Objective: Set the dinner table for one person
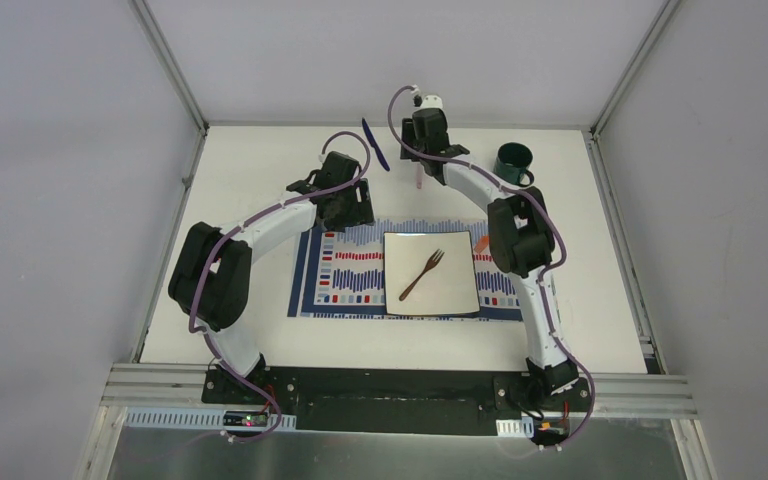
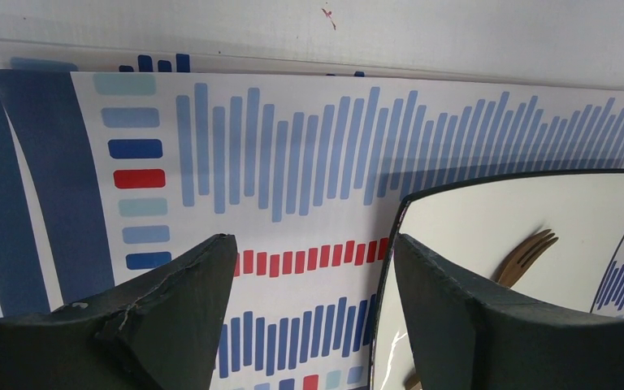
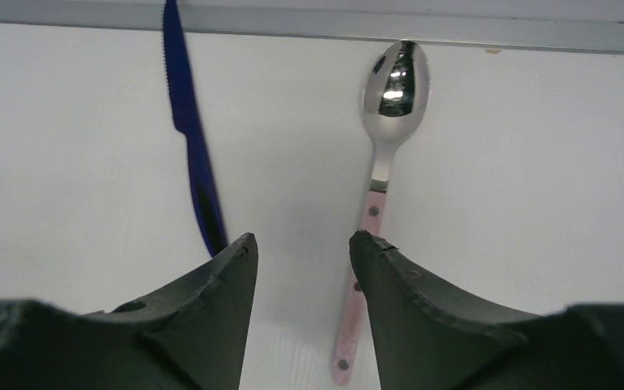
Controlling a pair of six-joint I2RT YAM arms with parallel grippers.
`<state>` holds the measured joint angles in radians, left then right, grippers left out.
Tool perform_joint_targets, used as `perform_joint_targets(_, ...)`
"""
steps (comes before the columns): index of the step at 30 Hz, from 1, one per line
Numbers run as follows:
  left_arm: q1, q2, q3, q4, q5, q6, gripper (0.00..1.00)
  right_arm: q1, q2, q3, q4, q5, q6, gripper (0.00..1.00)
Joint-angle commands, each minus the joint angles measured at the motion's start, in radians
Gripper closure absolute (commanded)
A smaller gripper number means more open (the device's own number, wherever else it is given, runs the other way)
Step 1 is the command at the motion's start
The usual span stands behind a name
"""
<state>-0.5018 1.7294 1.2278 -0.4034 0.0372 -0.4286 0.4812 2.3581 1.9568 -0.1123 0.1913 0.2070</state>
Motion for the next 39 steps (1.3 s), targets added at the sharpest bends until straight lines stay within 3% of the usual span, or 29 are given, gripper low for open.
perform_joint_targets(1, 0.015, -0.032, 0.012, 0.011, 0.015, 0.019, 0.27, -0.006, 0.057, 0.1, -0.077, 0.16, -0.061, 0.47)
perform_joint_targets(11, 0.02, -0.015, 0.028, 0.009, 0.03, 0.019, 0.28, -0.03, 0.12, 0.166, -0.166, 0.152, -0.041, 0.44)
perform_joint_targets(30, 0.028, -0.005, 0.023, 0.015, 0.042, 0.016, 0.28, -0.039, 0.17, 0.195, -0.179, 0.074, 0.0, 0.45)
perform_joint_targets(39, 0.034, -0.011, 0.02, 0.019, 0.047, 0.014, 0.28, -0.039, 0.197, 0.216, -0.197, 0.051, 0.013, 0.57)
